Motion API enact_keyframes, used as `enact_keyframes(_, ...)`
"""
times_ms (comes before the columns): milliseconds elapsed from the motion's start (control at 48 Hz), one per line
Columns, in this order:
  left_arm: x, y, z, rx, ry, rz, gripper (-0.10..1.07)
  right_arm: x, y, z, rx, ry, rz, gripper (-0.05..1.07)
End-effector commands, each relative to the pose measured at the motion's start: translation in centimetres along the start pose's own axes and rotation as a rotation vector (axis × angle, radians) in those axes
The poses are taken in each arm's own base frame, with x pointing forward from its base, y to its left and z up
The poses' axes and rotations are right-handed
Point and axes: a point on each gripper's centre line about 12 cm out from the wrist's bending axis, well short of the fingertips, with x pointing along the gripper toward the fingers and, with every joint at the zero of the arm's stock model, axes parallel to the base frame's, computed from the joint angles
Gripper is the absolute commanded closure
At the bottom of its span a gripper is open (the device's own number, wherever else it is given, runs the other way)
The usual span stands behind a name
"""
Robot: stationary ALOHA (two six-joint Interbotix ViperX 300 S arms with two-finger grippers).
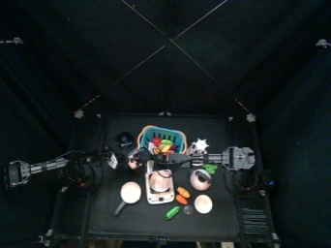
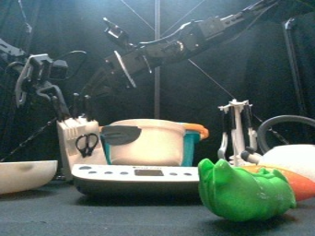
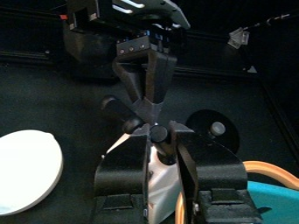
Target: Pull out sharpener
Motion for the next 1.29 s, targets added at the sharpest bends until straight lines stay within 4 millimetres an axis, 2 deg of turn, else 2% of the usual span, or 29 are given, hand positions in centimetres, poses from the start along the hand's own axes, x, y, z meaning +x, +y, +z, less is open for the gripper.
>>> enact_keyframes(0, -1.0, -0.2, 0.8, 0.014, -0.053, -0.009, 0.85, -2.3, 0.4, 3.8, 0.027, -0.093, 0.005, 0.64)
enact_keyframes(208, -2.7, -0.7, 1.4, 0.028, -0.132, -0.048, 0.85, -2.3, 0.4, 2.7, 0.054, -0.068, 0.006, 0.64)
enact_keyframes(458, -2.7, -1.0, 1.5, 0.040, -0.131, -0.055, 0.85, -2.0, 0.5, 2.2, 0.054, -0.058, 0.006, 0.64)
enact_keyframes(583, -2.8, -1.6, 1.3, 0.099, -0.112, -0.071, 0.80, -1.6, 0.6, 1.7, 0.059, -0.044, 0.008, 0.64)
enact_keyframes(833, -3.1, -3.5, 1.0, 0.244, -0.086, -0.125, 0.51, -0.8, -0.6, 0.2, 0.080, -0.012, -0.012, 0.64)
enact_keyframes(1125, -3.7, -3.9, 2.0, 0.419, -0.092, -0.079, 0.08, -0.4, -1.3, -0.6, 0.082, 0.004, -0.025, 0.64)
enact_keyframes(1271, -4.3, -4.2, 3.1, 0.482, -0.102, -0.051, -0.03, -0.3, -1.7, -1.0, 0.087, 0.011, -0.031, 0.64)
